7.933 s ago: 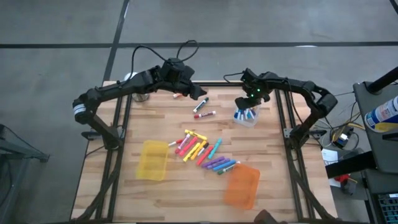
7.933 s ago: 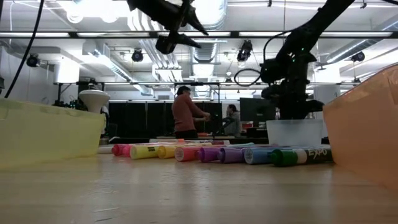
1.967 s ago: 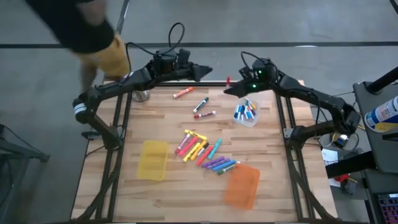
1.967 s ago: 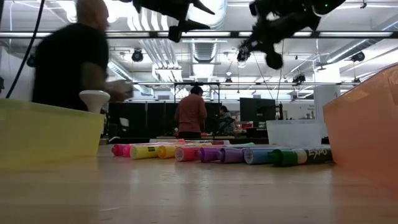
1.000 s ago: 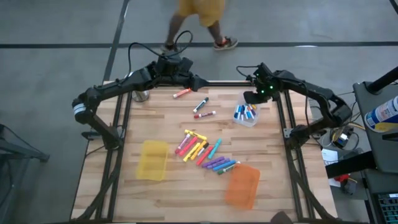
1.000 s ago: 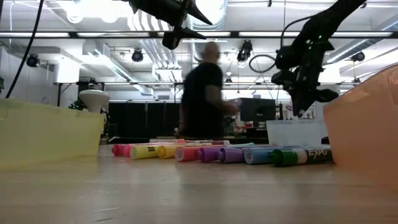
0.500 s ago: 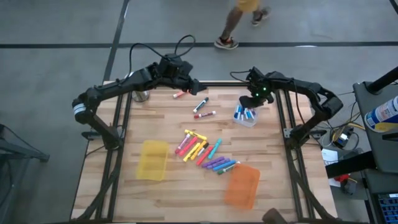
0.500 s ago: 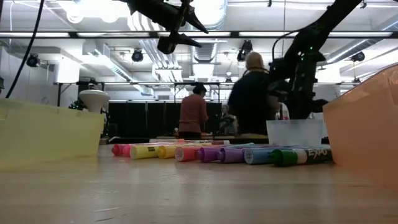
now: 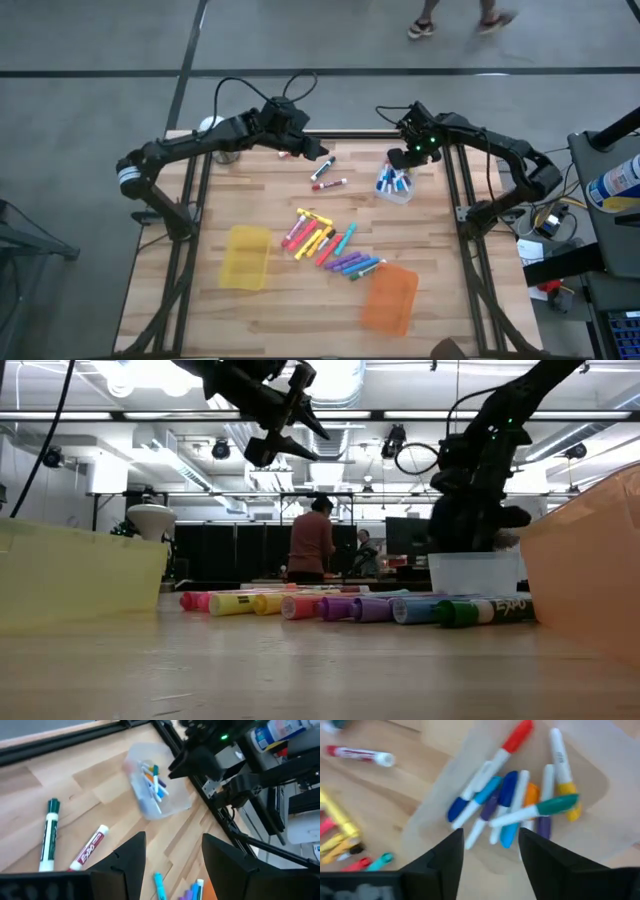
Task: Pick & Place Markers
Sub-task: Put the orange marker pen into the orange bin
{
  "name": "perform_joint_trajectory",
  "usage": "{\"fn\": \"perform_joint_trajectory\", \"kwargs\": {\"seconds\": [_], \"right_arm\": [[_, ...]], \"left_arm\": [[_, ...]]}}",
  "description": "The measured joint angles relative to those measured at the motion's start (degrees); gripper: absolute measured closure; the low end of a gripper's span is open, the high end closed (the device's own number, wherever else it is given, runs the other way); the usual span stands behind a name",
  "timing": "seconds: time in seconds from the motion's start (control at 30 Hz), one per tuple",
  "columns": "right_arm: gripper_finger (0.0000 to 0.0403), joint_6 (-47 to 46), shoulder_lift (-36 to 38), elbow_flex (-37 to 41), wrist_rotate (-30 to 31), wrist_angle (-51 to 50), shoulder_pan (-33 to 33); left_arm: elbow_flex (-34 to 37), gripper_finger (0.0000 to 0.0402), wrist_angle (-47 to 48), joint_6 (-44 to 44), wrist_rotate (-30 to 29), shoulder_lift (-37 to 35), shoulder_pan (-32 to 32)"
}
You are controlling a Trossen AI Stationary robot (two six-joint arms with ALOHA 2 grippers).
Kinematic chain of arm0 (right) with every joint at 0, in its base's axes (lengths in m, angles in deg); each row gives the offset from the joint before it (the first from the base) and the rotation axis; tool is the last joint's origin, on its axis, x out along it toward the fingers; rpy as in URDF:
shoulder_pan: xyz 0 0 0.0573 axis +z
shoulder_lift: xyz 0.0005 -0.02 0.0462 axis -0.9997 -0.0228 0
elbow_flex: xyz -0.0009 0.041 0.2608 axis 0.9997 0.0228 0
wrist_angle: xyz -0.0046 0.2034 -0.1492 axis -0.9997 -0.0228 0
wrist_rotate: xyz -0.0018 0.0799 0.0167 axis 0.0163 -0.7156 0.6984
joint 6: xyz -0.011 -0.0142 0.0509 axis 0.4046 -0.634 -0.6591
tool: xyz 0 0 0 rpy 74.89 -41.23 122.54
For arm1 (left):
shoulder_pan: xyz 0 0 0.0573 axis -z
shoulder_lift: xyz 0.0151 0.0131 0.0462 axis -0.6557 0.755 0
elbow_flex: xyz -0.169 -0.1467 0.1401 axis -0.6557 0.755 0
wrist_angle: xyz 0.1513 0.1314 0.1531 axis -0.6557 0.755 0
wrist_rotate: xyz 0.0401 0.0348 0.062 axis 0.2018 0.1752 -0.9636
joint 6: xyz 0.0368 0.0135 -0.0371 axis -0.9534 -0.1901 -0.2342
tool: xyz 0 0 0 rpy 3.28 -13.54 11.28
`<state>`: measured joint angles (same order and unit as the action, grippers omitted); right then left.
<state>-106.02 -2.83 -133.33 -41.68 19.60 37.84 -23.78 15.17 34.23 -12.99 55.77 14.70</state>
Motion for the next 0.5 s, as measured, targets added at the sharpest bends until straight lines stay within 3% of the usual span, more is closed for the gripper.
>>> {"fn": "perform_joint_trajectory", "kwargs": {"seconds": [0.3,0.5], "right_arm": [[0.02,0.76,8.38,0.0,-1.29,2.05,0.06],[0.02,-0.2,14.78,0.0,-1.46,6.06,1.47]], "left_arm": [[0.17,0.0216,0.08,-8.33,-0.05,0.0,0.96],[0.17,0.0216,3.53,-9.02,-5.81,0.0,-1.25]]}}
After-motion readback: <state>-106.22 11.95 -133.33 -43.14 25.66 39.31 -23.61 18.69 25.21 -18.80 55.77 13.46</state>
